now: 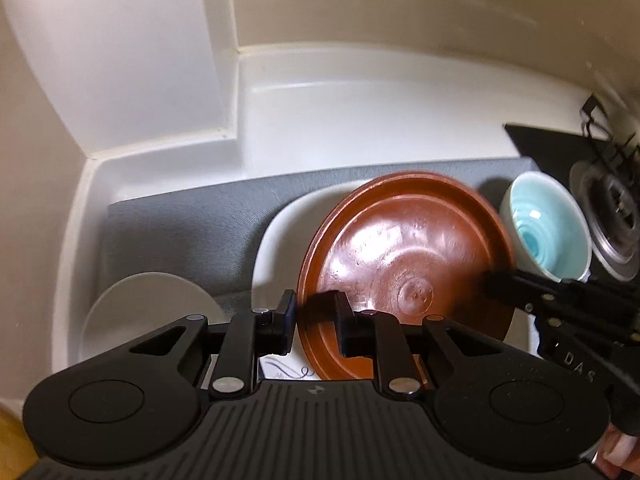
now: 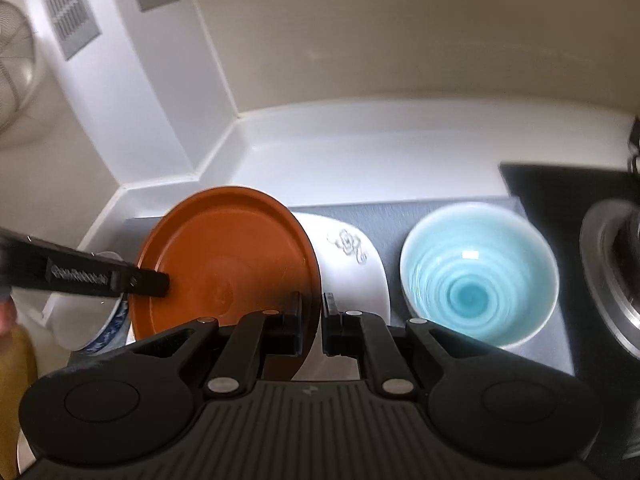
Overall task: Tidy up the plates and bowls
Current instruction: 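Lift the terracotta plate with the left tool onto the stacked white plates, release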
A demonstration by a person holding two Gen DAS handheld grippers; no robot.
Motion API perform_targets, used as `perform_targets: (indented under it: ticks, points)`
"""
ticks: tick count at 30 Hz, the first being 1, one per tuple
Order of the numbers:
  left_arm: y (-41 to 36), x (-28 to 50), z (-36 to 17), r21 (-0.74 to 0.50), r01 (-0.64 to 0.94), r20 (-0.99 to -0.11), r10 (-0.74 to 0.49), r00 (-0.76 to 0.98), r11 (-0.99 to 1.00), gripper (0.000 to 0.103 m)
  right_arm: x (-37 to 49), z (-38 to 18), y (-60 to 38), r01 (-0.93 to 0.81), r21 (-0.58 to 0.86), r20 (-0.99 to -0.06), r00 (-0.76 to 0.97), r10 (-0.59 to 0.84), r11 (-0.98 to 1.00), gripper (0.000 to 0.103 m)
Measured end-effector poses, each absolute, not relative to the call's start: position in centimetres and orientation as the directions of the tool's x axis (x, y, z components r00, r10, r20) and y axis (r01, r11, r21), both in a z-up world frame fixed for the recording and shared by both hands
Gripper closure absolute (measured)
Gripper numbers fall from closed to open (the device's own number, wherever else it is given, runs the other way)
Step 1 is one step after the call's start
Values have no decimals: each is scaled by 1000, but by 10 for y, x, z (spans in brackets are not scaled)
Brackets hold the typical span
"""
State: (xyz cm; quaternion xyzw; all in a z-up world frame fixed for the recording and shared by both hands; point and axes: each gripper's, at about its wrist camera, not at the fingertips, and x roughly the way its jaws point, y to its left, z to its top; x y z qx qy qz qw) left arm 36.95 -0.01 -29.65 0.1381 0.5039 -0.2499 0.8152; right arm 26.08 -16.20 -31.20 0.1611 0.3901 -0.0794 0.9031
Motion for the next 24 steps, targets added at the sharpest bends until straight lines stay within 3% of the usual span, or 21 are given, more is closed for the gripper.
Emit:
perform_targets:
  ticks: [8, 12, 13, 14, 17, 21, 24]
  points:
    - [2, 376, -326, -44, 538, -910, -256, 325, 842, 83, 271, -330, -160, 311, 207, -759, 649, -48, 928, 93]
    - [-10, 362, -328, 57, 612, -900, -224, 373, 789, 83, 263, -337, -160, 325, 241, -744, 667, -41, 915, 86]
    - [-9, 361, -326, 51, 618, -899, -233, 370, 785, 83, 260, -337, -160, 313, 255, -735, 677, -27, 915, 73]
    - [-7, 359, -322, 34, 618, -897, -249, 365, 785, 80, 256, -337, -159, 295, 269, -726, 688, -8, 917, 59]
    - [4, 349, -305, 18, 616, -875, -286, 391, 788, 66, 246, -332, -160, 276, 255, -709, 705, -15, 927, 58]
    - [27, 327, -287, 18, 609, -854, -304, 421, 793, 54, 236, -322, -167, 309, 289, -682, 730, -32, 906, 58]
    - [55, 315, -274, 25, 574, -842, -292, 453, 819, 35, 236, -310, -166, 299, 310, -654, 756, -26, 902, 58]
